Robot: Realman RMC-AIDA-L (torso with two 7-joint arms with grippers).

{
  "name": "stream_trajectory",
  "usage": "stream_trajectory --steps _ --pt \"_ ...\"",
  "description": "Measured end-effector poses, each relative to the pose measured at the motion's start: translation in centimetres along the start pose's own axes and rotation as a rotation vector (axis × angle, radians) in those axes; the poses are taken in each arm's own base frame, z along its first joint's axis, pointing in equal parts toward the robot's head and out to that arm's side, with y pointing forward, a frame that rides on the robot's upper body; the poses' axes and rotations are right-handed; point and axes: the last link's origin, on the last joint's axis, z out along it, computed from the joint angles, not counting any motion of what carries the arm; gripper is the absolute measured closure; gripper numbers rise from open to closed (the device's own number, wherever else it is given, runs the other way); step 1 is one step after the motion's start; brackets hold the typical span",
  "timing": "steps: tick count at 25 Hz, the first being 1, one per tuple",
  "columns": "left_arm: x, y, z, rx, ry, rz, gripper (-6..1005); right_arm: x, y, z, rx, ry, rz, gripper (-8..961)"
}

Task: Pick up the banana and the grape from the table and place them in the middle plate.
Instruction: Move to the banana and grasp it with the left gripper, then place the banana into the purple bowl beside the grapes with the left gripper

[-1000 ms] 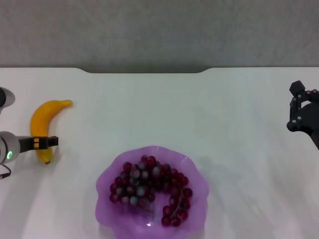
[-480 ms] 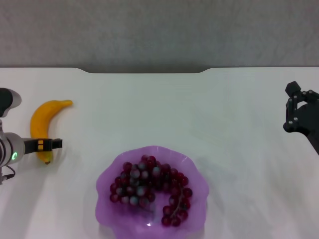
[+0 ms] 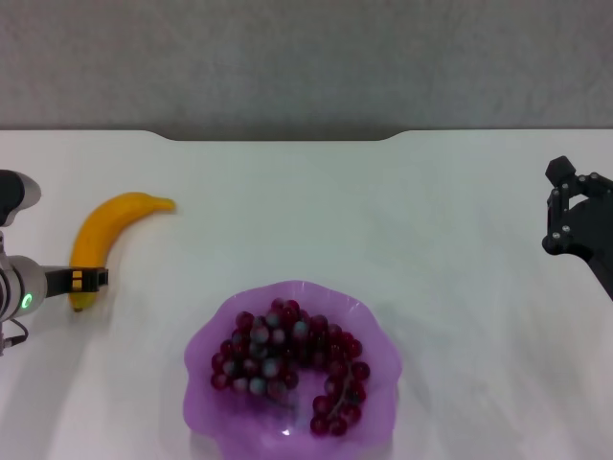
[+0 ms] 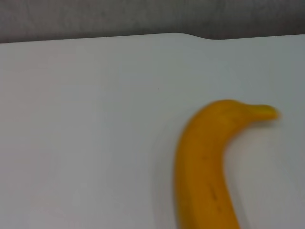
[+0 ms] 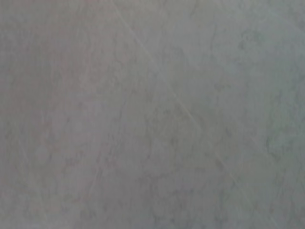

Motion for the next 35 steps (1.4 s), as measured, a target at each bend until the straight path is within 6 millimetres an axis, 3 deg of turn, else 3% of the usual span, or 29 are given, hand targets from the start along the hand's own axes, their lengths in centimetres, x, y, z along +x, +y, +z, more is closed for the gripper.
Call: stream_trajectory --steps 15,25,35 --pt "0.0 0.0 0.0 0.000 -0.001 0.001 537 -0.1 0.0 -0.1 0.003 -0.011 0.002 953" --pt "0.5 0.0 -0.1 0.000 0.015 0.000 513 0.0 0.0 -0.1 -0.003 -0.001 -0.002 953" --pt "3.0 0.3 -1.0 -0.012 0.094 0.011 489 0.1 0.0 -0.1 -0.007 0.003 -0.006 954"
